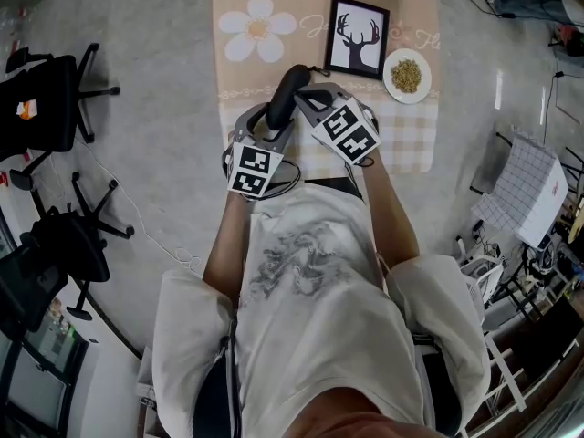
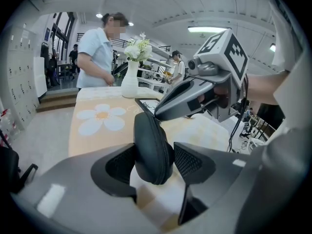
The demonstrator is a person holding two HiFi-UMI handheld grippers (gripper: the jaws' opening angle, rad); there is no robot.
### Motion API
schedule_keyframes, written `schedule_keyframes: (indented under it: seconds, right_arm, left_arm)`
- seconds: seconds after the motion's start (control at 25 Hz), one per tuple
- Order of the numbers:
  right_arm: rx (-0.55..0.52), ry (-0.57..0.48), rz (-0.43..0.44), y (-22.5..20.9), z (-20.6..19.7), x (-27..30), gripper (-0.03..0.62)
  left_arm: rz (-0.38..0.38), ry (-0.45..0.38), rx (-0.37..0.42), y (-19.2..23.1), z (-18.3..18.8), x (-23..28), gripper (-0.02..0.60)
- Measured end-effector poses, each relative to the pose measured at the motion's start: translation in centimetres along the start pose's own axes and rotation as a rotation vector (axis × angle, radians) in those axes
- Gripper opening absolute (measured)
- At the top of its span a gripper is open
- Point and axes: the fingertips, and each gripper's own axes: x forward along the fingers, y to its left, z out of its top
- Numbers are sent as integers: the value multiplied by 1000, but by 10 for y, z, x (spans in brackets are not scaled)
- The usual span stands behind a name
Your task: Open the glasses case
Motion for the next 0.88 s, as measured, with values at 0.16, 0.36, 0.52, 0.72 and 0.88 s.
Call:
schedule_keyframes:
  seconds: [0.16, 0.36, 0.52, 0.72, 0.88]
  right_arm:
    - [10, 1, -11, -6, 0, 0, 15]
    - [25, 0, -18, -14, 0, 2, 15]
    - [30, 2, -24, -18, 0, 3, 15]
    - [35, 7, -32, -24, -1, 5, 15]
    - [37, 12, -39, -29, -1, 6, 15]
  left_arm:
    - [4, -6, 1, 1, 0, -1, 262]
    - [-3, -3, -10, 0, 1, 0, 261]
    - [-6, -9, -5, 1, 4, -2, 261]
    - [-7, -8, -13, 1, 1, -1, 261]
    - [-6, -5, -18, 1, 0, -1, 259]
